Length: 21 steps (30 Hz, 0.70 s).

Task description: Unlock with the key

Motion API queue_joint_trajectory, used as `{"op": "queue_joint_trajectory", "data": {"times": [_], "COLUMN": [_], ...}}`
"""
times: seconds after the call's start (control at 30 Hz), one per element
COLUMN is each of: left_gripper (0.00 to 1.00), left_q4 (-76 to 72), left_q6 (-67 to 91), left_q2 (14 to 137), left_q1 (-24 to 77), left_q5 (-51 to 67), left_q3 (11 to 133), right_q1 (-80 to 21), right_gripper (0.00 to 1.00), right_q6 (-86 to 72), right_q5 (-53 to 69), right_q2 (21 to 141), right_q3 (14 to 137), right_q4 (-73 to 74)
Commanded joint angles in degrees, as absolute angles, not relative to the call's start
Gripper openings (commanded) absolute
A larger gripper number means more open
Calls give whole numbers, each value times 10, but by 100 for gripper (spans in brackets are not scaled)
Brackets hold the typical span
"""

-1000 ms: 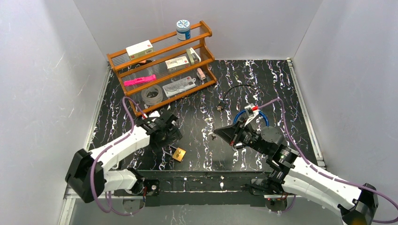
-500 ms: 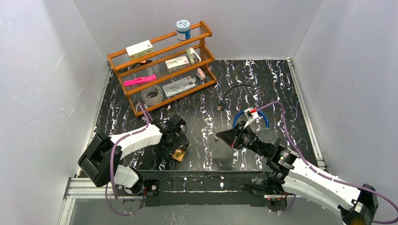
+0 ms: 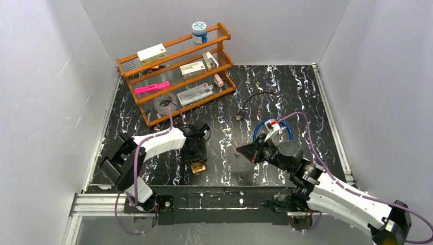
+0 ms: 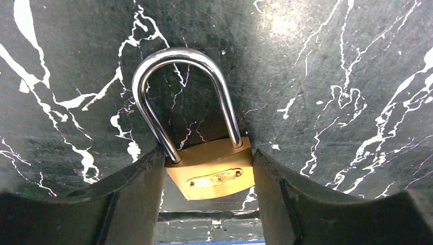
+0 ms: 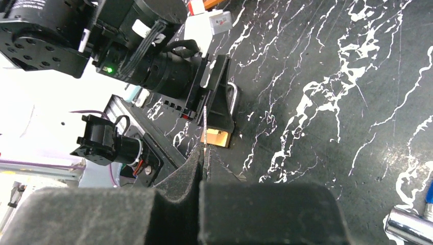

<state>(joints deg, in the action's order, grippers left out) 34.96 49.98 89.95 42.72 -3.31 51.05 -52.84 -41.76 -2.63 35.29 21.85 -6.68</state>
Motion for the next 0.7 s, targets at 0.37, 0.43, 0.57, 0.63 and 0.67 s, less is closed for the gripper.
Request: {"op": "queue_joint_trajectory", "data": {"times": [0.37,0.43,0.57,0.63,0.67], "left_gripper": [71,72,79,81,80], "left_q4": [371,375,385,390,390], "left_q6": [533,554,581,592,597], "left_q2": [880,879,895,906,909], "left_q1": [458,469,489,500,504], "left_q5": [-86,-96,-105,-111,-110], "left_q3": [455,454,466,474,474], "right_q1": [-526,-526,-526,-526,-526], "right_gripper": [1,1,1,1,1], "right_q6": [-428,-427,-426,-425,-425], "right_q5": [-25,-23,-20,-19,-19], "right_q2": [350,356,368,373,373], "right_q3": [197,198,201,203,204], "right_q4": [-78,-82,-91,-91,-91]}}
